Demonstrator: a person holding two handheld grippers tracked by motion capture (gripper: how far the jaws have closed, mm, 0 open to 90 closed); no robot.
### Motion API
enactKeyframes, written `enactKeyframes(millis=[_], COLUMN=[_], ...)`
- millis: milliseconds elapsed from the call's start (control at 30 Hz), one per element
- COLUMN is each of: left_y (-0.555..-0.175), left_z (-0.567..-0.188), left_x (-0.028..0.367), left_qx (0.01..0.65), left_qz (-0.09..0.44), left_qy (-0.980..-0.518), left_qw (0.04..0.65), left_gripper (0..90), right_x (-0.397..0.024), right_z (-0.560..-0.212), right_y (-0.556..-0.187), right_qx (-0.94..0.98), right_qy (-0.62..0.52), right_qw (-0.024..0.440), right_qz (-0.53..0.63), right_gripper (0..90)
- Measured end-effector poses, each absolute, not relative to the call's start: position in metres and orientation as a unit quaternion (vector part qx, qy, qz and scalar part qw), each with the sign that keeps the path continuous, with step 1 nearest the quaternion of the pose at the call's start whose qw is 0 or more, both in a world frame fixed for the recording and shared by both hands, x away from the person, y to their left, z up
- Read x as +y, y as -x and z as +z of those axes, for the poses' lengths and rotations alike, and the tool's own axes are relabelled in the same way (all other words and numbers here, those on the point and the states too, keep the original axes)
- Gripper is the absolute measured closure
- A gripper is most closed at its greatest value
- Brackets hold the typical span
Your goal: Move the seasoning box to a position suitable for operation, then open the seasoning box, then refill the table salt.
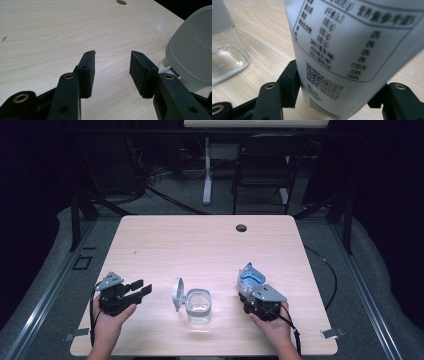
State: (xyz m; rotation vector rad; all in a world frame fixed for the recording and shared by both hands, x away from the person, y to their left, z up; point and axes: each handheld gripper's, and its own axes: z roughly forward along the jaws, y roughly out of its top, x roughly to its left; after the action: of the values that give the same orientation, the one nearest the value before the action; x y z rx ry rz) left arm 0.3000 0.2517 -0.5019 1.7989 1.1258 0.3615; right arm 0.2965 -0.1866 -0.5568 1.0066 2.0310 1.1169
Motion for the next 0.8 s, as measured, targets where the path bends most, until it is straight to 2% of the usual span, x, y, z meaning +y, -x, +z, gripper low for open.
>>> enactKeyframes(millis=[467, 800], left_y=[-0.298, -0.299], left_z=[-0.502, -0.500], left_x=[0.253, 0.259], left_qx=[0.463, 0.470], left_qz=[0.147, 0.148], left_qy=[-0.737, -0.727], left_qw=[0.471, 0.479], left_gripper=[55.5, 55.1], right_x=[-0.189, -0.176], right_z=[-0.552, -0.535], right_y=[-0.295, -0.291], right_qx=[0.763, 0.771], right_qy=[-0.377, -0.351], right_qw=[0.305, 0.321], right_qz=[0.427, 0.423], right_gripper=[40.5, 40.6])
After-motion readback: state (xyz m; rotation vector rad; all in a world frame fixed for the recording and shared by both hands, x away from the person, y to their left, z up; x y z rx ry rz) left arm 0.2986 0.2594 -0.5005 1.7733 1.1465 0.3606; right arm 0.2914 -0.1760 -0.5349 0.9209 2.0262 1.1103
